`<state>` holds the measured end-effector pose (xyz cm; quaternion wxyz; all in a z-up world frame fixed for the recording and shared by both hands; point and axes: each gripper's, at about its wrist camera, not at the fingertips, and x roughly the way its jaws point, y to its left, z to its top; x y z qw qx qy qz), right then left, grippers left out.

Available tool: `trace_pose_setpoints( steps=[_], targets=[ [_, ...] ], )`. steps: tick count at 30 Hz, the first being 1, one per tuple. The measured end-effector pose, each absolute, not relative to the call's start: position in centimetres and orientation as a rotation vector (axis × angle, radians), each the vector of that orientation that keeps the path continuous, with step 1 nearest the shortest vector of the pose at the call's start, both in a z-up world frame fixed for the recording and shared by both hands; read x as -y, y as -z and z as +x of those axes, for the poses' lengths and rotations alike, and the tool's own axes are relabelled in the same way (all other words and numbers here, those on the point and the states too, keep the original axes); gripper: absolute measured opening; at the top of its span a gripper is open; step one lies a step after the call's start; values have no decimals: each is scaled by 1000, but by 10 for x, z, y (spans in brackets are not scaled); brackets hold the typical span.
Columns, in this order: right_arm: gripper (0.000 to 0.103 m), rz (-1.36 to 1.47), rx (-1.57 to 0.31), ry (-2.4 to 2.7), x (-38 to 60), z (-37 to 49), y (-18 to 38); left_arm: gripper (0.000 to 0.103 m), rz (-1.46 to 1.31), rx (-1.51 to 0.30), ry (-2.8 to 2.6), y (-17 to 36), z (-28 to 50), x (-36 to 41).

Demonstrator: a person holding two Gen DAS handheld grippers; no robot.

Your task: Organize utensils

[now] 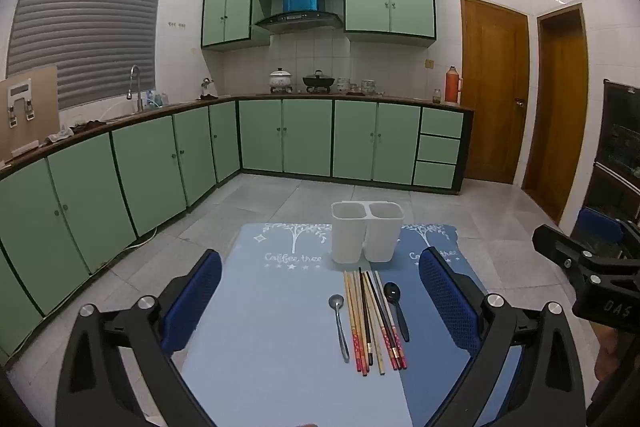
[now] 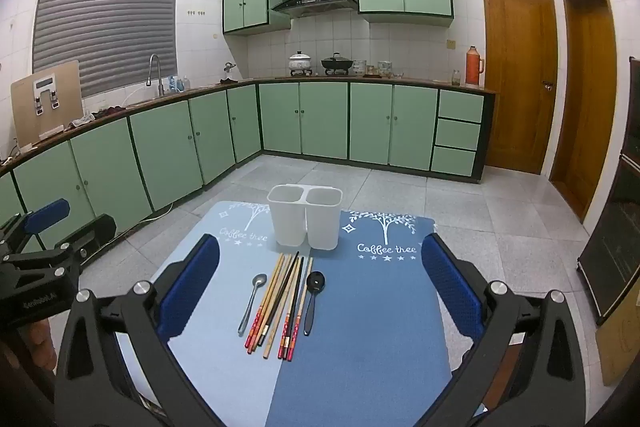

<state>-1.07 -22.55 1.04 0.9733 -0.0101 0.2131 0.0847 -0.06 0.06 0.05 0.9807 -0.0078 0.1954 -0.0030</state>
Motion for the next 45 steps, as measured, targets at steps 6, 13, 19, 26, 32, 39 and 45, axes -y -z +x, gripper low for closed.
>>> trace_pose_setpoints(
  steps=[6,13,19,26,32,39,45],
  targets=[
    [98,-22,-429,-171,226,-11,-11,97,-36,-383,13,-3,-3,-4],
    [98,-23,-430,-171,225,-11,-11,97,-13,-395,3,-1,-1,-2],
    [98,-22,-430,-171,225,-11,-11,97,-14,-392,1,-2,-3,-3],
    [98,-22,-431,-171,226,-11,-10,97,-9,-392,0,-3,-3,0],
    [98,-21,-430,-171,226,-10,-10,97,-10,-392,-1,-2,-3,0],
    [98,-21,-430,-171,226,-10,-10,97,-10,-391,-1,-2,-3,-1],
    [98,-21,-431,-171,226,-10,-10,97,-10,-391,-1,-2,-3,0]
  ],
)
